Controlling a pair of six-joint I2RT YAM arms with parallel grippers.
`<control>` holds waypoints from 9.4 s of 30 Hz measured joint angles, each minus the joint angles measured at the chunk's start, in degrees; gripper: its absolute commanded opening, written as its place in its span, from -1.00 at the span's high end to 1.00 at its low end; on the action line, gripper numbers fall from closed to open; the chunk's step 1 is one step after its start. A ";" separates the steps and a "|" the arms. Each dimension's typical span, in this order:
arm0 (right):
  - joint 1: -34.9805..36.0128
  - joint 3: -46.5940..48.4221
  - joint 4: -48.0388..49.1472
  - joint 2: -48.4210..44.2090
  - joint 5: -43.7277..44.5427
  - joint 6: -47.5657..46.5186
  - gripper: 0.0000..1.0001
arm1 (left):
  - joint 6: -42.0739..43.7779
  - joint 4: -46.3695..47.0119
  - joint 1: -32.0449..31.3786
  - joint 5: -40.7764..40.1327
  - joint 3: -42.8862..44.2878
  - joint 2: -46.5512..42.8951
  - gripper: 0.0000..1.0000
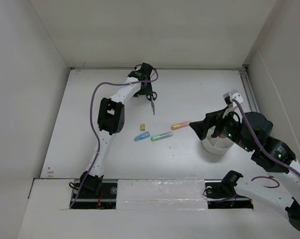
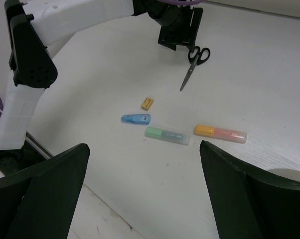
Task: Sort the stationery into containers
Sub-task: Pick up the scissors from the center of the board, then place the scissors in the storage box, then pick up the stationery from the center of the board.
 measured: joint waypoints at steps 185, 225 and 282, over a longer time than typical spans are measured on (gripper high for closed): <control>-50.31 -57.24 61.09 -16.09 14.16 1.79 1.00 | 4.33 15.69 -29.33 1.31 -81.46 -110.14 -0.99; -44.59 -58.23 60.81 -9.57 17.66 3.78 0.98 | 4.33 15.67 -29.33 1.77 -81.46 -114.25 -0.99; -40.06 -19.15 30.34 -10.03 16.04 5.38 -1.00 | -14.23 10.08 -26.95 -18.86 -75.47 -92.21 -0.99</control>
